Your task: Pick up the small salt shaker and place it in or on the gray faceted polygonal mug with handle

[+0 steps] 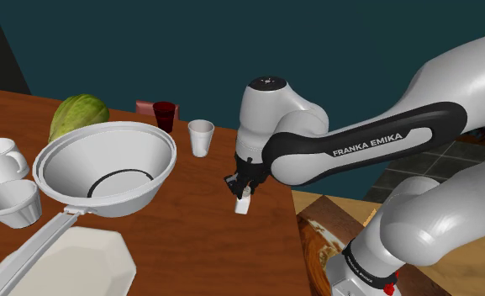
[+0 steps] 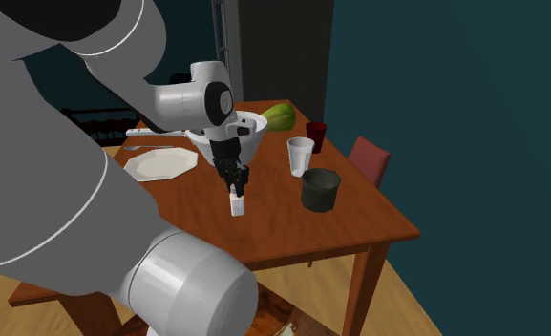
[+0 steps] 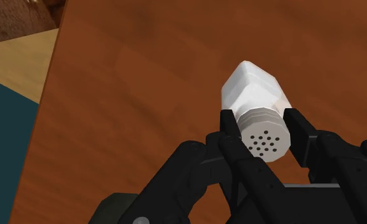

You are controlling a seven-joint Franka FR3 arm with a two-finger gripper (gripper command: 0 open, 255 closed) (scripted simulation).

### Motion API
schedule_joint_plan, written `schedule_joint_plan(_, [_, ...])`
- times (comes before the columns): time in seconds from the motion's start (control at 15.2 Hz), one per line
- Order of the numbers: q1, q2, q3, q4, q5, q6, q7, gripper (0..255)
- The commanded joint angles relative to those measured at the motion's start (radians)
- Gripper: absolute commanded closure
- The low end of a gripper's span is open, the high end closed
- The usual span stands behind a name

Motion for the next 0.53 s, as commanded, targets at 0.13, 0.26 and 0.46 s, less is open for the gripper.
schedule_joint_plan(0.13, [0.000, 0.000, 0.000, 0.000, 0.000, 0.000, 0.000, 255])
schedule_joint_plan(0.26, [0.000, 0.000, 0.000, -0.001, 0.000, 0.000, 0.000, 255])
schedule_joint_plan(0.46, [0.002, -0.010, -0.004, 0.007, 0.002, -0.016, -0.004, 255])
